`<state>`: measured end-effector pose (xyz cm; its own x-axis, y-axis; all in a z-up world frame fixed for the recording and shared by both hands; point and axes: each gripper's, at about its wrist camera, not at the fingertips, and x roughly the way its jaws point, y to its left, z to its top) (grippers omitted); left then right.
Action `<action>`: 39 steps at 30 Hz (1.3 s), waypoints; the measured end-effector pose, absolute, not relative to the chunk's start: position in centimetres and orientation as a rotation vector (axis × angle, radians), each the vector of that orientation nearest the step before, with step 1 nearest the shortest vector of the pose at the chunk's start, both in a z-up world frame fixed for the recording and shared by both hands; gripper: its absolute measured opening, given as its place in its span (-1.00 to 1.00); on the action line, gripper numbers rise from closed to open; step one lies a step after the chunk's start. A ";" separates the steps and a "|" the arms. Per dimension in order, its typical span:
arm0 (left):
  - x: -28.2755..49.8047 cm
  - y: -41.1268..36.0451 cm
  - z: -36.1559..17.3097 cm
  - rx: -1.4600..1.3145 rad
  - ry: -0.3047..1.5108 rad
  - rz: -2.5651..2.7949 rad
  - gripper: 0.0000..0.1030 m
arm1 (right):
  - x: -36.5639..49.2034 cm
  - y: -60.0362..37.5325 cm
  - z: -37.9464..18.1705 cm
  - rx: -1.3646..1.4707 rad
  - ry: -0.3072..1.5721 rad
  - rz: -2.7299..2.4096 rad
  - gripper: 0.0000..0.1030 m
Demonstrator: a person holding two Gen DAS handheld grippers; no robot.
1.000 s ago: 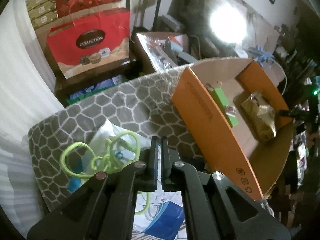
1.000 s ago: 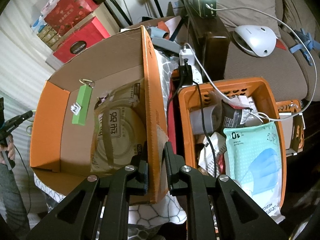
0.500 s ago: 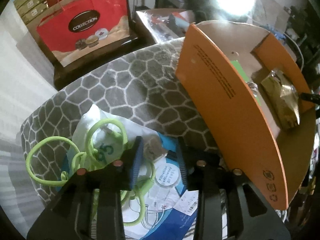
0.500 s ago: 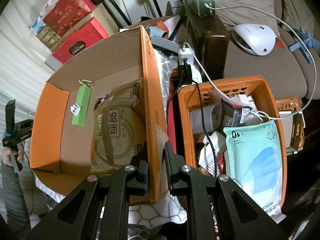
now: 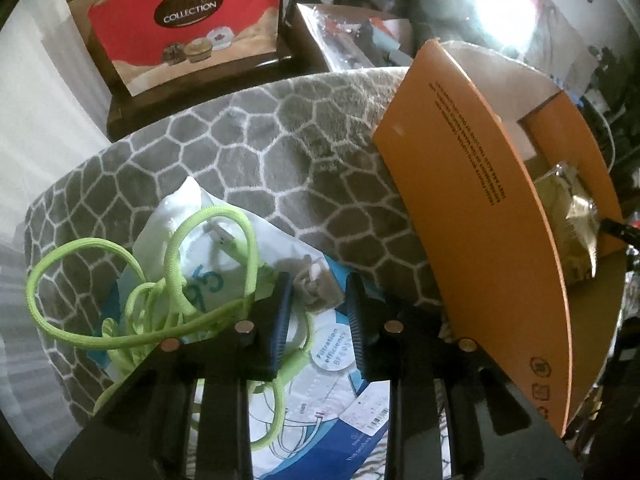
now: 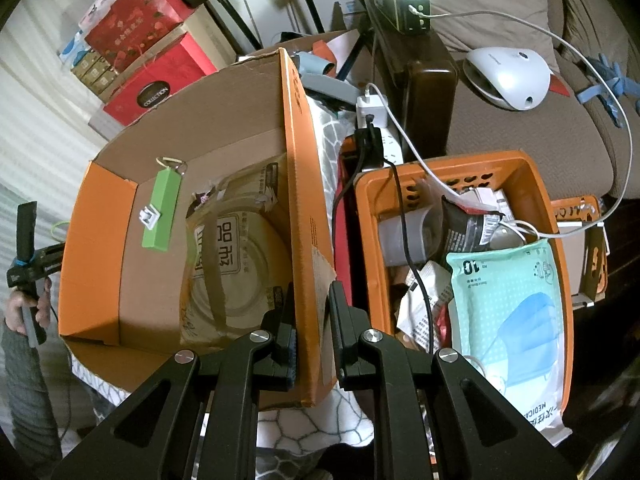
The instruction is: Organize objects
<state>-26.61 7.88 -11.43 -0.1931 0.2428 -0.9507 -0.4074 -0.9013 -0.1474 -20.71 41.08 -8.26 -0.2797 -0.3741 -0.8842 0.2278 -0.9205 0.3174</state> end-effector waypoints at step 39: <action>-26.6 24.7 -4.2 -1.436 0.493 2.138 -0.52 | -20.6 41.1 -8.6 1.613 -0.194 -2.259 -0.76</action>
